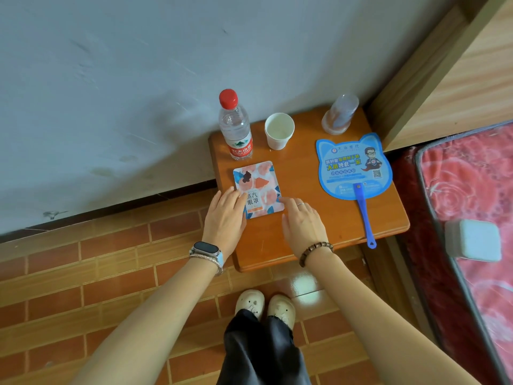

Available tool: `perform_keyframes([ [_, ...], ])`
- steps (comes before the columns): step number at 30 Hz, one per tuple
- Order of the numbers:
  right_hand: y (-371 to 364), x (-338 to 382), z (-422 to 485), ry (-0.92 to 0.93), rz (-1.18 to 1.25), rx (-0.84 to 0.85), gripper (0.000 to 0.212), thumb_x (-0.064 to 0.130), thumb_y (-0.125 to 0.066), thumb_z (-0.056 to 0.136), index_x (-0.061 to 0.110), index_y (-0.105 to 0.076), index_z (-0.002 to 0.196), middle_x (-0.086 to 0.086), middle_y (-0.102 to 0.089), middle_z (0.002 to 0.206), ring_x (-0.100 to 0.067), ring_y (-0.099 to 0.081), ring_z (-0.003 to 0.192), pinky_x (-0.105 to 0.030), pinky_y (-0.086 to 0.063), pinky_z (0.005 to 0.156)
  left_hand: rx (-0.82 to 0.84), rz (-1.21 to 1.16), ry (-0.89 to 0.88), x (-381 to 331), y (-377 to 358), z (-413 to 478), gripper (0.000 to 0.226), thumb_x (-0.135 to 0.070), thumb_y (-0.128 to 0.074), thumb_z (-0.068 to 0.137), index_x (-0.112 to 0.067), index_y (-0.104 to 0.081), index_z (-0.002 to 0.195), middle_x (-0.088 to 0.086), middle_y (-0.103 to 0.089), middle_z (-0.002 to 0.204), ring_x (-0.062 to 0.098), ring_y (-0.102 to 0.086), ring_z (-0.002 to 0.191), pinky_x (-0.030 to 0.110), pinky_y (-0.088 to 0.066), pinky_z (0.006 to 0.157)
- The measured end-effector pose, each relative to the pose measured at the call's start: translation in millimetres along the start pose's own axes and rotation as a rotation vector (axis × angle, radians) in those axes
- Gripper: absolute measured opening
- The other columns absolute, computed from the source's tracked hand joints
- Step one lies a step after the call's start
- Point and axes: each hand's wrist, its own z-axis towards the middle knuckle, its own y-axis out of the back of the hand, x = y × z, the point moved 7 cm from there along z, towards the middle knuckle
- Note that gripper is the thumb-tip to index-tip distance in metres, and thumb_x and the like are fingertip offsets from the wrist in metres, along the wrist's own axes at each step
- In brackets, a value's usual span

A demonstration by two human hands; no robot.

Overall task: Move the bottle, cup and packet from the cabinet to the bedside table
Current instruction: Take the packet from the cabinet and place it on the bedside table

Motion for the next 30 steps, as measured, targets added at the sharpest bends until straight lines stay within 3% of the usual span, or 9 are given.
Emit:
perform_keyframes([
  [3, 41.5, 13.8, -11.7, -0.025, 0.004, -0.034, 0.033, 0.007, -0.047, 0.094, 0.015, -0.056, 0.125, -0.008, -0.062, 0.119, -0.029, -0.059, 0.105, -0.038, -0.046, 0.084, -0.083, -0.067, -0.011, -10.6, 45.8, -17.7, 0.039, -0.026, -0.067, 0.084, -0.009, -0.058, 0.118, 0.011, -0.063, 0.115, 0.026, -0.059, 0.108, 0.037, -0.047, 0.094],
  [6, 84.8, 28.4, -23.6, -0.033, -0.010, -0.055, 0.027, 0.008, -0.048, 0.093, 0.016, -0.058, 0.117, -0.005, -0.063, 0.114, -0.027, -0.060, 0.101, -0.037, -0.046, 0.079, -0.117, -0.057, -0.027, -22.7, 91.6, -35.8, 0.029, -0.023, -0.066, 0.085, -0.008, -0.062, 0.110, 0.010, -0.065, 0.104, 0.023, -0.062, 0.094, 0.033, -0.052, 0.079],
  [12, 154.0, 46.2, -52.7, -0.076, 0.010, -0.061, 0.026, 0.011, -0.047, 0.095, 0.016, -0.057, 0.118, -0.005, -0.062, 0.115, -0.025, -0.058, 0.105, -0.036, -0.049, 0.078, -0.086, -0.016, -0.016, -42.8, 156.0, -64.1, 0.031, -0.029, -0.058, 0.090, -0.012, -0.058, 0.116, 0.007, -0.063, 0.110, 0.019, -0.059, 0.098, 0.030, -0.048, 0.084],
  [18, 195.5, 45.6, -108.8, -0.125, -0.007, -0.086, 0.024, 0.008, -0.049, 0.092, 0.013, -0.060, 0.113, -0.008, -0.064, 0.109, -0.030, -0.060, 0.100, -0.039, -0.048, 0.081, -0.097, 0.031, -0.049, -61.6, 199.5, -92.9, 0.024, -0.028, -0.058, 0.090, -0.015, -0.058, 0.111, 0.005, -0.063, 0.104, 0.017, -0.058, 0.091, 0.030, -0.049, 0.080],
  [25, 212.6, 33.3, -163.5, -0.213, -0.030, -0.065, 0.024, 0.011, -0.046, 0.093, 0.013, -0.059, 0.113, -0.008, -0.063, 0.113, -0.030, -0.058, 0.102, -0.037, -0.046, 0.076, -0.112, 0.093, -0.071, -69.0, 218.0, -125.7, 0.016, -0.024, -0.056, 0.091, -0.013, -0.063, 0.101, 0.005, -0.063, 0.091, 0.018, -0.058, 0.081, 0.030, -0.049, 0.073],
  [30, 234.2, 32.8, -178.3, -0.265, 0.010, -0.127, 0.025, 0.010, -0.046, 0.094, 0.014, -0.058, 0.115, -0.008, -0.062, 0.114, -0.029, -0.058, 0.106, -0.040, -0.050, 0.080, -0.087, 0.143, -0.132, -74.4, 222.1, -132.6, 0.020, -0.028, -0.053, 0.092, -0.014, -0.061, 0.105, 0.004, -0.064, 0.095, 0.017, -0.059, 0.085, 0.028, -0.048, 0.073],
])
